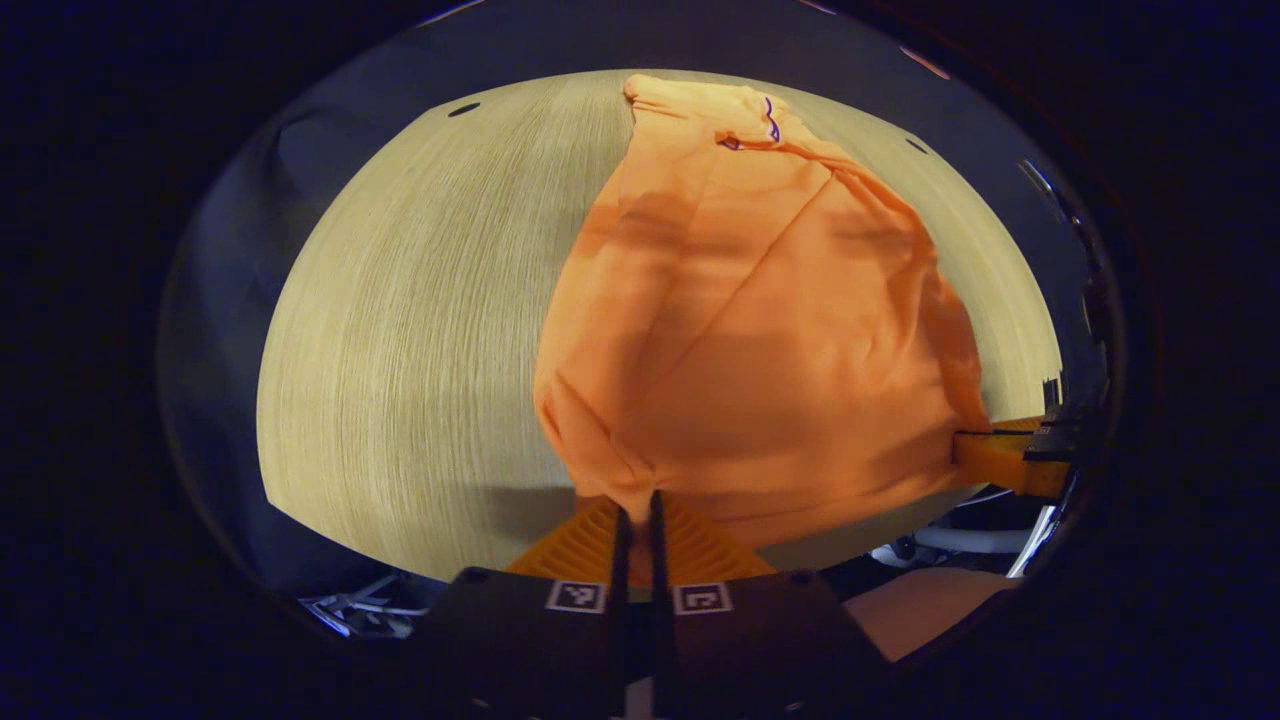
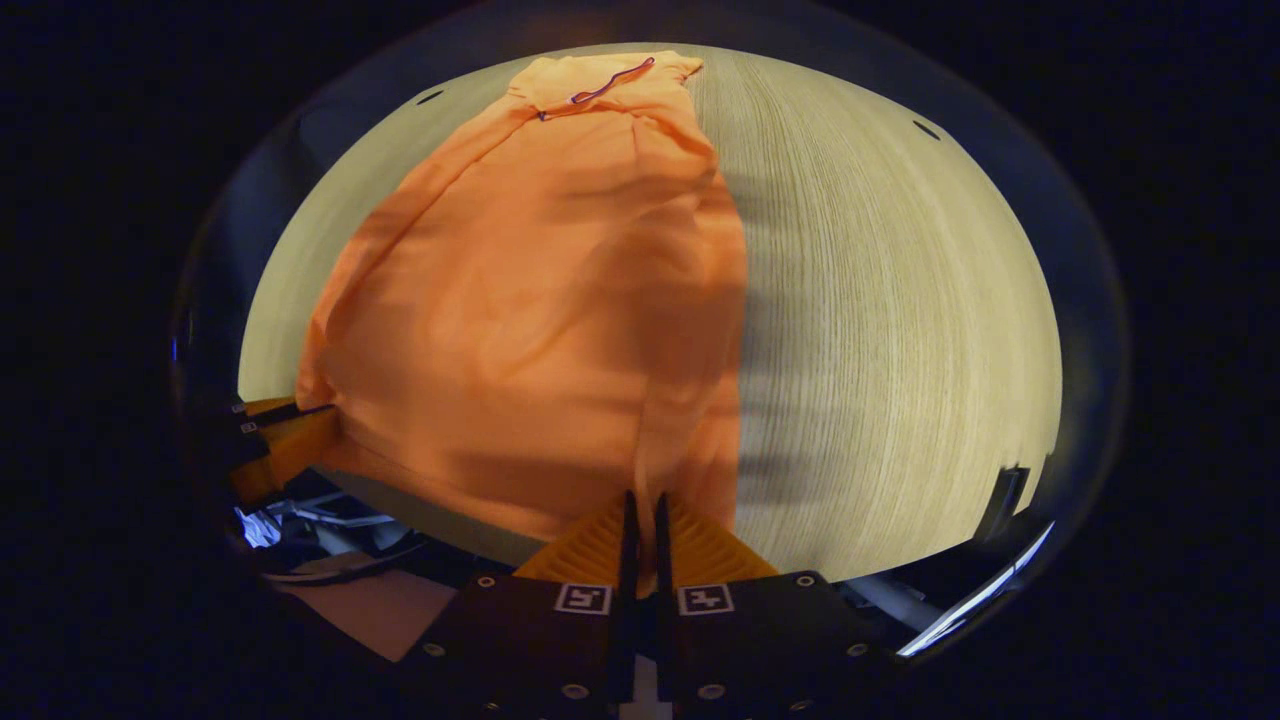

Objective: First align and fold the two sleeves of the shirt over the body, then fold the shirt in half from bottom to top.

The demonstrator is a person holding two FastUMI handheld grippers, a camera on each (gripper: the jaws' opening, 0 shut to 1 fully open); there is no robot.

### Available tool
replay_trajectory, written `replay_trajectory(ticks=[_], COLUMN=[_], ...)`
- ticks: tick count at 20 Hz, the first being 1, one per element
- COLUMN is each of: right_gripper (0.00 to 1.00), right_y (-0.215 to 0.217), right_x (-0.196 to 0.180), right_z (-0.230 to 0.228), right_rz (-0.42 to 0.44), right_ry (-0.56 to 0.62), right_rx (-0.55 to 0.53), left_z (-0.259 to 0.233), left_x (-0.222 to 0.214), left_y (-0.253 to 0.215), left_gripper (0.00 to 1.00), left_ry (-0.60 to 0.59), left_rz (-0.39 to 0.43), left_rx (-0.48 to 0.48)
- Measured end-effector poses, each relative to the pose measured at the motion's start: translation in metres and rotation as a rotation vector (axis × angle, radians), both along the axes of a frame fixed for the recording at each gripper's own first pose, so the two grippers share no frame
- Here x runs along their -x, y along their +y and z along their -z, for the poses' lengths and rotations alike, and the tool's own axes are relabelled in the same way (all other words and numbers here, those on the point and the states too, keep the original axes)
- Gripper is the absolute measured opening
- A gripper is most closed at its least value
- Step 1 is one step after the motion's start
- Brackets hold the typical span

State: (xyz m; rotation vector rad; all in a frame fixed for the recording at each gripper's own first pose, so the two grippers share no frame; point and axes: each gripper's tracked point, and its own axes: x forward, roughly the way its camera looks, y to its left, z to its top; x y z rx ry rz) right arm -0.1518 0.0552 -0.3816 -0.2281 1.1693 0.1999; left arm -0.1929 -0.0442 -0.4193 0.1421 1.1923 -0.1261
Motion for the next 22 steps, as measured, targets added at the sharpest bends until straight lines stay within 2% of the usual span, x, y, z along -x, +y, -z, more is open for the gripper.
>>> replay_trajectory(ticks=[1, 2, 7, 11, 22], right_gripper=[0.00, 0.01, 0.00, 0.00, 0.00], right_y=[0.002, 0.004, 0.011, 0.015, 0.012], right_x=[-0.003, -0.005, -0.007, -0.025, -0.100], right_z=[0.001, 0.001, -0.007, -0.035, -0.125], right_rz=[-0.008, -0.020, -0.043, -0.069, -0.094], right_ry=[0.008, 0.011, -0.002, -0.059, -0.206], right_rx=[-0.011, -0.021, -0.048, -0.095, -0.189], left_z=[0.000, 0.000, -0.003, -0.028, -0.105], left_x=[-0.002, -0.004, -0.004, -0.012, -0.103], left_y=[-0.001, -0.002, -0.002, -0.010, -0.044], left_gripper=[0.08, 0.01, 0.01, 0.01, 0.01], left_ry=[-0.018, -0.011, 0.025, -0.017, -0.218], left_rz=[-0.006, -0.011, -0.066, -0.095, -0.065], left_rx=[0.013, 0.023, 0.065, 0.093, 0.116])
